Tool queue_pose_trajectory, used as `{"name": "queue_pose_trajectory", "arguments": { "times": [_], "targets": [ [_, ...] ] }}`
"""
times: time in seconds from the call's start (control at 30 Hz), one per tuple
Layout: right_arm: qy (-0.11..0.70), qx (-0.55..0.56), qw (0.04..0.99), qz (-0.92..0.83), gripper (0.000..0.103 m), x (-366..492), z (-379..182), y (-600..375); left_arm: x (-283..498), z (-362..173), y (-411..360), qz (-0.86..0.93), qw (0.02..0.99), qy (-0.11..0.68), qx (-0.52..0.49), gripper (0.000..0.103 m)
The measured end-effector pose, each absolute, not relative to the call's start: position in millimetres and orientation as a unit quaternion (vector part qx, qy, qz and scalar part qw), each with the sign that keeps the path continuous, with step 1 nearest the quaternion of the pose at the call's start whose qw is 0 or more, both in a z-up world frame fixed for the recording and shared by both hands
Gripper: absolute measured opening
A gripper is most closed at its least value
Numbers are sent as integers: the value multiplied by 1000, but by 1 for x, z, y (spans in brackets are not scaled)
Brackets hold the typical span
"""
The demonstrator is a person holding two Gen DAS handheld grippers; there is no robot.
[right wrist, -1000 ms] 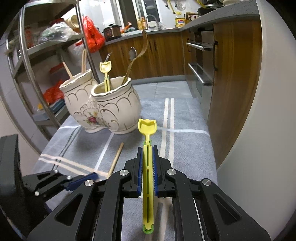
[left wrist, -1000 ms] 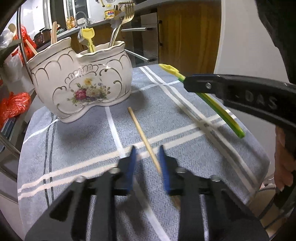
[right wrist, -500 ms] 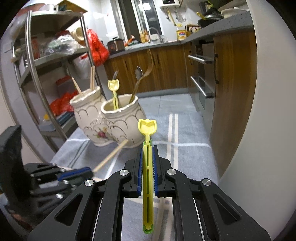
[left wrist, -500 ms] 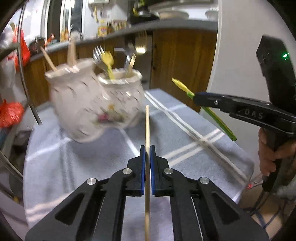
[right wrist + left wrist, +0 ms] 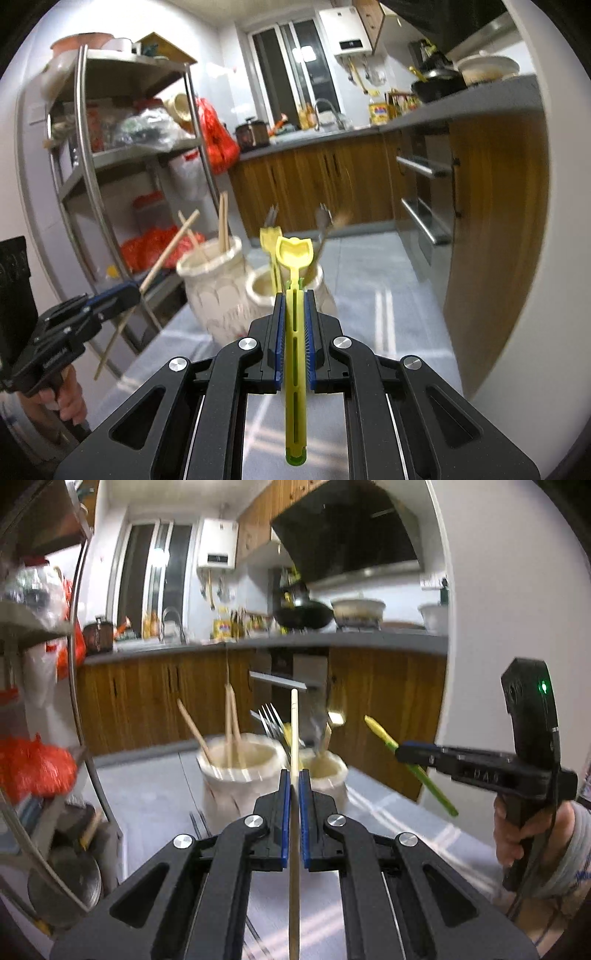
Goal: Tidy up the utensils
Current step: 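Carry the yellow spoon over the shorter pot while the left tool carries the chopstick over the taller pot, then open the right tool to drop the spoon while the left tool releases the chopstick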
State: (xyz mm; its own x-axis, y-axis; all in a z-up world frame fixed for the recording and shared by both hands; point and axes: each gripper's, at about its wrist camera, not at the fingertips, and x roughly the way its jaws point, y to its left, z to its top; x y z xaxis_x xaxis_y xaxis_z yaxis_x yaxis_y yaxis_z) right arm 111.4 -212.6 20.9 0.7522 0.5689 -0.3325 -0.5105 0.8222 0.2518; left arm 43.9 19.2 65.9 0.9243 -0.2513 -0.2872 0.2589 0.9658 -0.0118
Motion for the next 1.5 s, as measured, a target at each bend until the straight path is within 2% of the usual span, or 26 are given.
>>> {"name": "queue_pose_trajectory", "arguments": {
  "times": [0.27, 0.57, 0.93, 1.5],
  "targets": [
    [164, 135, 930, 301, 10, 165, 37, -192, 110, 99, 48, -135, 984, 100, -50, 4],
    [157, 174, 924, 303, 10, 215, 21, -171, 161, 94, 57, -136, 982, 72, -114, 4],
    [143, 109, 945, 272, 10, 216, 2, -148, 168, 61, 36, -103, 991, 53, -60, 4],
    [152, 41, 948, 278, 10, 176, -3, -144, 137, 44, 48, -111, 986, 116, -31, 4]
  ]
}}
